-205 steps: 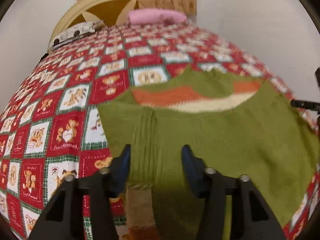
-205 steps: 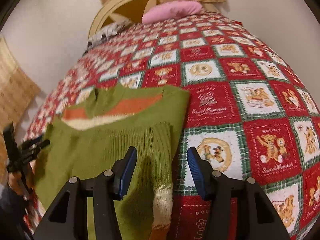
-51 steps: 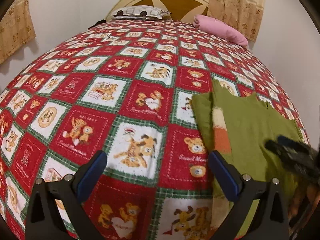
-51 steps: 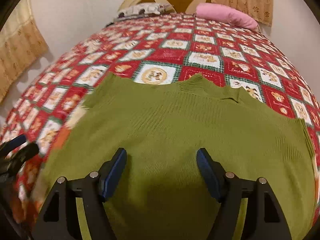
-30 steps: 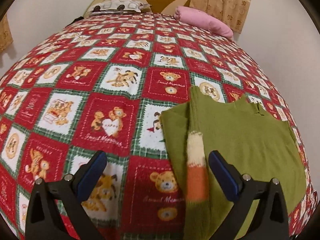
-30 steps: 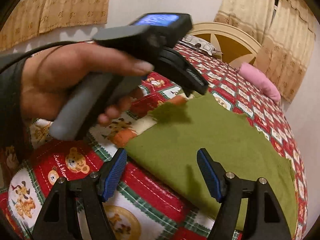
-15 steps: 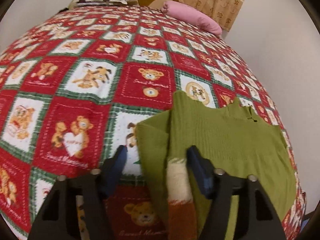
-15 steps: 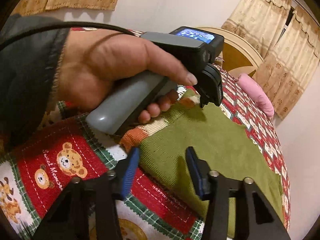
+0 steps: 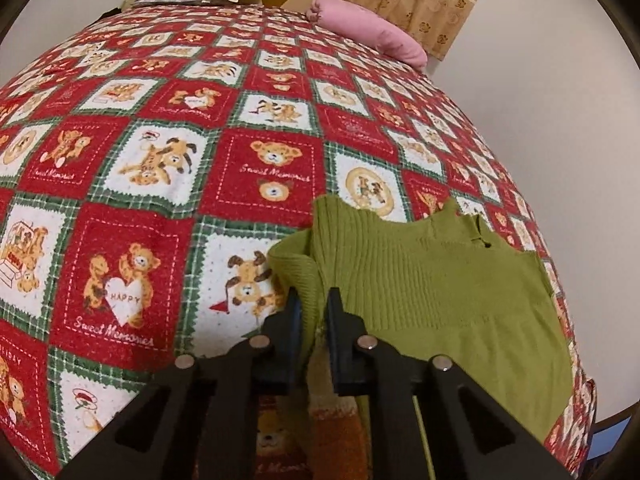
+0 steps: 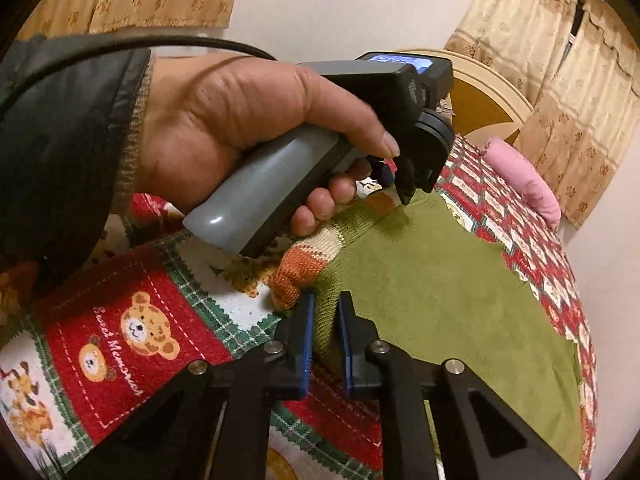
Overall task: Fold small clothes
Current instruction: 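Grasp the striped sweater edge with the right gripper while the left gripper grasps beside it, then lift the gripped edge with both grippers and fold it over the sweater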
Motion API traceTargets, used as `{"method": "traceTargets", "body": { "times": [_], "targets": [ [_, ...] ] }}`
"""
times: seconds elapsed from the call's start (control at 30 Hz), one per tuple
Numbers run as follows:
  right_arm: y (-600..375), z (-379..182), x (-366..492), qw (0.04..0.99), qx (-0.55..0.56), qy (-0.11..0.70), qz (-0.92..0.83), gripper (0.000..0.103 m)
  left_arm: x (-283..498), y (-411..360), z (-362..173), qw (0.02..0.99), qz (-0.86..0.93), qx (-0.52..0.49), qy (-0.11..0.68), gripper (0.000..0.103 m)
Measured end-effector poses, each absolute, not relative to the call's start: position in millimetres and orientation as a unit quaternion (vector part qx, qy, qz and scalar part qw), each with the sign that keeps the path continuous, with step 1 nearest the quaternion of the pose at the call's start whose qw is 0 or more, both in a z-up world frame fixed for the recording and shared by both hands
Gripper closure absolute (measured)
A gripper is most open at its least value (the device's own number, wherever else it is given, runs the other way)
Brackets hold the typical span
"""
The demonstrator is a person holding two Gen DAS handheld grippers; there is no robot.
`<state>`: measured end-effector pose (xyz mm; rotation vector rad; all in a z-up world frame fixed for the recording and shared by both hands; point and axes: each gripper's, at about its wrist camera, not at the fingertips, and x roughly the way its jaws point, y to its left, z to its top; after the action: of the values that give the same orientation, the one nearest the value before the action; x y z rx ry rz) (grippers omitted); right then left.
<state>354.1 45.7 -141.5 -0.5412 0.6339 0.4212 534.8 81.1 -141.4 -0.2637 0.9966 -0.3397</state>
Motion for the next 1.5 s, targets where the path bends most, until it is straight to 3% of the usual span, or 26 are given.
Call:
{"method": "traceTargets", "body": {
  "times": [0.57,1.1,1.5],
  "targets": [
    [-16.2,-102.3,356.6,0.925,-0.151,0.286,0.2,0.094,533.6,65.6,-93.2,0.859,-0.179,-0.162,0.452,0.092],
    [-94.2,-82.2,353.7,0.944,-0.049,0.274,0.176,0.095,530.6,-14.9,-49.6,0.867,-0.214,-0.139,0.429,0.092],
    [-151.1,-83.8,348.6,0.948,0.001,0.278,0.152,0.101,529.7,-80.4,-45.6,0.861,-0.239,-0.111,0.435,0.092]
  ]
}}
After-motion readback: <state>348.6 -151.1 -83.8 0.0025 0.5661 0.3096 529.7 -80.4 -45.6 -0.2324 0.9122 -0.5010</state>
